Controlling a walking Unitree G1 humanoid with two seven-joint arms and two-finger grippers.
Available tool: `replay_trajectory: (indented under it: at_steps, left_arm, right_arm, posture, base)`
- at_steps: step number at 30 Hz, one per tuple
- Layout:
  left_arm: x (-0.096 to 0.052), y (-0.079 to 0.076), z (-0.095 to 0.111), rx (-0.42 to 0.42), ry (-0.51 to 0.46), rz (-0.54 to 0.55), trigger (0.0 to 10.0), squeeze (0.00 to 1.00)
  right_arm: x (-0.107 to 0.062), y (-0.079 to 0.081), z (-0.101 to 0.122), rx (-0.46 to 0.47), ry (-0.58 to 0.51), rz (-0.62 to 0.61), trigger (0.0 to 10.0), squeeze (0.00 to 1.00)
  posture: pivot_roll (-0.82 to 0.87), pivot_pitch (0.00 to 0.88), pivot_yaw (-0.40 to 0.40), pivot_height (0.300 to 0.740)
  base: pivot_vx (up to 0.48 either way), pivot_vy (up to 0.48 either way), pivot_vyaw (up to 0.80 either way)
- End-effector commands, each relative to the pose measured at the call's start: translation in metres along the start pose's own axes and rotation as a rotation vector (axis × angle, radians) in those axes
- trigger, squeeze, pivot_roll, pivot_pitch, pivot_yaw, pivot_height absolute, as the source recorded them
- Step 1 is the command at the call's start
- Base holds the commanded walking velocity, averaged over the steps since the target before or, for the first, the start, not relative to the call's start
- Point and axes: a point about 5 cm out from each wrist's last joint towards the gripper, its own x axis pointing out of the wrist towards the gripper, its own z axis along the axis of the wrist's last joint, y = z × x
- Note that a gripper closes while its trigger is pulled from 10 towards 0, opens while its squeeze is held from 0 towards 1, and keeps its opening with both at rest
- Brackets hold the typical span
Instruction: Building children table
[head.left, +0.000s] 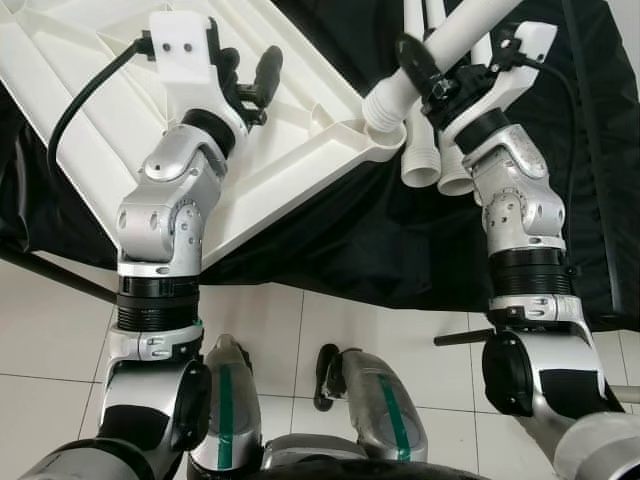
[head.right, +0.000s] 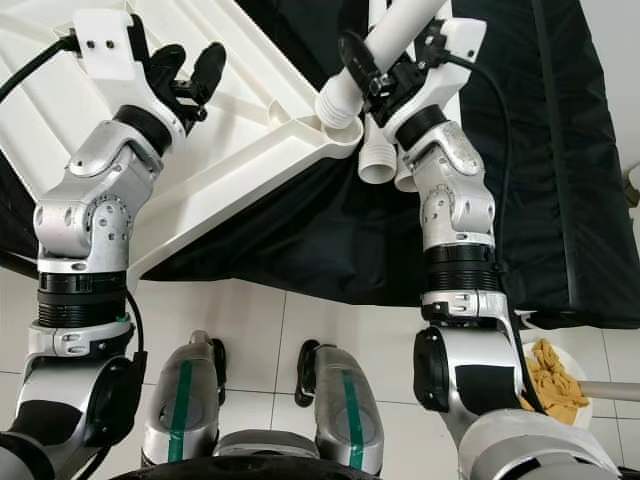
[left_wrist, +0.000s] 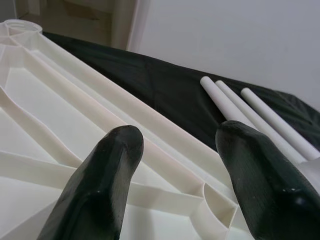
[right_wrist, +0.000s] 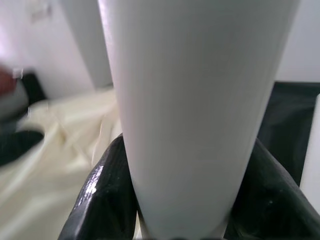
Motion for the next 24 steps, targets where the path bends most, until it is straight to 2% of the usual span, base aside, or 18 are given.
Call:
replay_trajectory:
  at_steps: [1,4,6,7,11,12,13,14,18,20,21,22,24]
  left_arm:
    - [0.001,-0.011,0.001,0.029,0.006,-0.152,10.0,0.0]
    - [0.001,-0.012,0.002,0.033,0.006,-0.16,10.0,0.0]
    - [0.002,-0.014,0.004,0.033,-0.002,-0.182,10.0,0.19]
    - [0.003,-0.015,0.005,0.028,-0.008,-0.195,10.0,1.0]
    - [0.006,-0.018,0.009,0.046,-0.021,-0.215,10.0,1.0]
    - [0.007,-0.02,0.01,0.058,-0.023,-0.227,10.0,0.66]
    - [0.007,-0.02,0.01,0.058,-0.023,-0.227,10.0,0.66]
    - [0.008,-0.022,0.011,0.07,-0.022,-0.241,10.0,0.0]
    - [0.009,-0.031,0.017,0.077,-0.04,-0.32,10.0,0.0]
    - [0.009,-0.031,0.017,0.077,-0.04,-0.32,10.0,0.0]
    - [0.009,-0.038,0.023,0.078,-0.057,-0.375,10.0,0.0]
    - [0.009,-0.038,0.023,0.078,-0.057,-0.375,10.0,0.0]
    - [0.007,-0.05,0.034,0.081,-0.092,-0.492,10.0,0.0]
  right_arm:
    - [-0.006,-0.001,-0.007,-0.033,0.048,0.019,10.0,0.0]
    - [-0.006,-0.001,-0.007,-0.034,0.048,0.022,10.0,0.0]
    - [-0.008,0.002,-0.008,-0.037,0.049,0.045,10.0,0.0]
    - [-0.008,0.003,-0.008,-0.035,0.048,0.057,10.0,0.0]
    - [-0.009,0.005,-0.007,-0.044,0.046,0.076,10.0,0.0]
    - [-0.009,0.005,-0.007,-0.046,0.047,0.079,10.0,0.0]
    - [-0.009,0.005,-0.007,-0.046,0.047,0.079,10.0,0.0]
    - [-0.009,0.006,-0.007,-0.044,0.048,0.082,10.0,0.0]
    - [-0.01,0.008,-0.009,-0.046,0.063,0.111,10.0,0.0]
    - [-0.01,0.008,-0.009,-0.046,0.063,0.111,10.0,0.0]
    - [-0.011,0.009,-0.01,-0.044,0.079,0.127,10.0,0.0]
    - [-0.011,0.009,-0.01,-0.044,0.079,0.127,10.0,0.0]
    - [-0.011,0.01,-0.012,-0.056,0.104,0.163,10.0,0.0]
  posture:
    - [0.14,0.052,-0.108,0.74]
    - [0.14,0.052,-0.108,0.74]
    - [0.14,0.041,-0.111,0.74]
    - [0.14,0.04,-0.111,0.74]
    - [0.13,0.031,-0.108,0.74]
    - [0.13,0.028,-0.106,0.74]
    - [0.13,0.028,-0.106,0.74]
    - [0.13,0.028,-0.106,0.74]
    - [0.13,0.025,-0.102,0.74]
    - [0.13,0.025,-0.102,0.74]
    - [0.13,0.026,-0.103,0.74]
    - [0.13,0.026,-0.103,0.74]
    - [0.13,0.026,-0.102,0.74]
  base:
    - [0.0,0.0,0.0]
    - [0.0,0.0,0.0]
    - [0.0,0.0,0.0]
    - [0.0,0.0,0.0]
    - [0.0,0.0,0.0]
    - [0.0,0.0,0.0]
    - [0.0,0.0,0.0]
    - [0.0,0.0,0.0]
    - [0.0,0.0,0.0]
    - [0.0,0.0,0.0]
    - [0.0,0.0,0.0]
    - [0.0,0.0,0.0]
    - [0.0,0.0,0.0]
